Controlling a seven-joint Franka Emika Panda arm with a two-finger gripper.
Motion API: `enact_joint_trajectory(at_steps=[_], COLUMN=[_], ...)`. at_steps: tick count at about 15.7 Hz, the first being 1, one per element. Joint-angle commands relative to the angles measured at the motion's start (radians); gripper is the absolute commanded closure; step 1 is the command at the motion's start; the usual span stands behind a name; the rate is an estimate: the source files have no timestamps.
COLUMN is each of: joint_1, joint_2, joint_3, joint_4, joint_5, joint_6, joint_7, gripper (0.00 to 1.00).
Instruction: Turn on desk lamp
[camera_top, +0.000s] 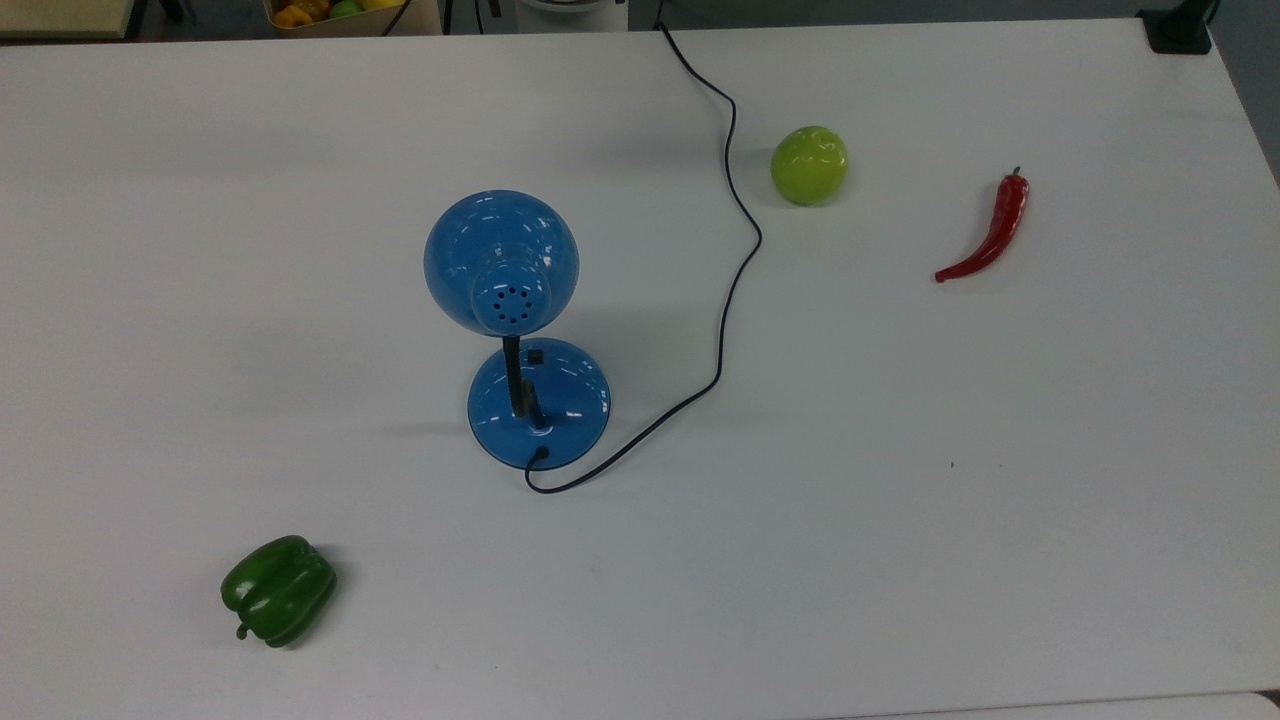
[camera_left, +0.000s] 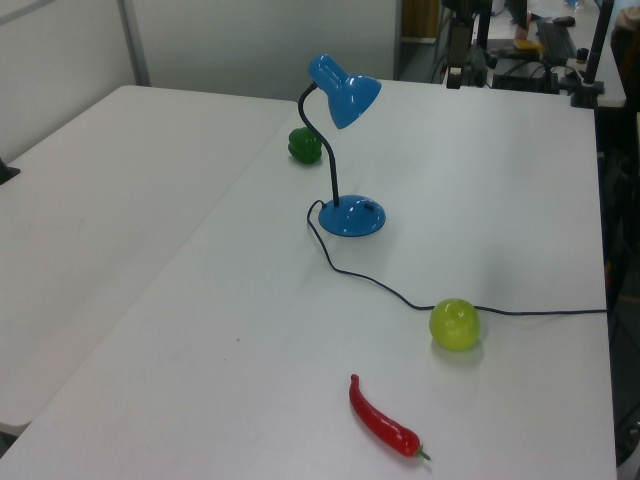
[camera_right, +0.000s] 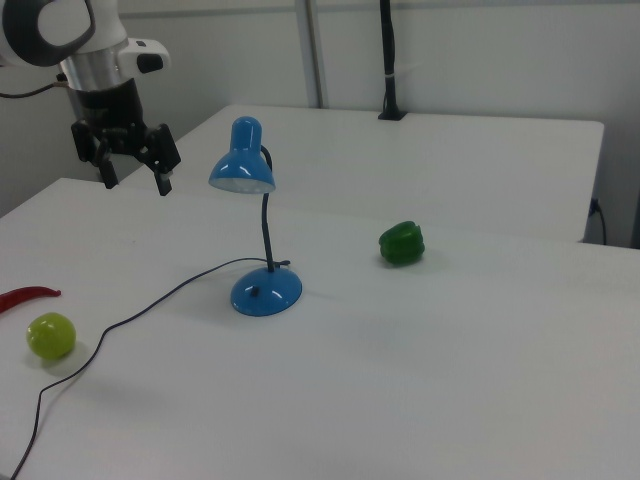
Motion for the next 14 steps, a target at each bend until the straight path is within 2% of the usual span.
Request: enact_joint_trajectory(at_steps=[1, 3, 5, 14], joint_1=[0.036, 0.035, 0.029, 0.025], joint_2=[-0.021, -0.021, -0.019, -0.018], joint_3=[-0.040, -0.040, -0.040, -0.040], joint_4=[-0.022, -0.022, -0.022, -0.024], joint_5=[0.006, 0.006, 0.008, 0.011], joint_6=[-0.001, 0.000, 0.002, 0.004], joint_7=[-0.021, -0.021, -0.022, -0.033], gripper=[0.00, 0.01, 0.15, 0.91])
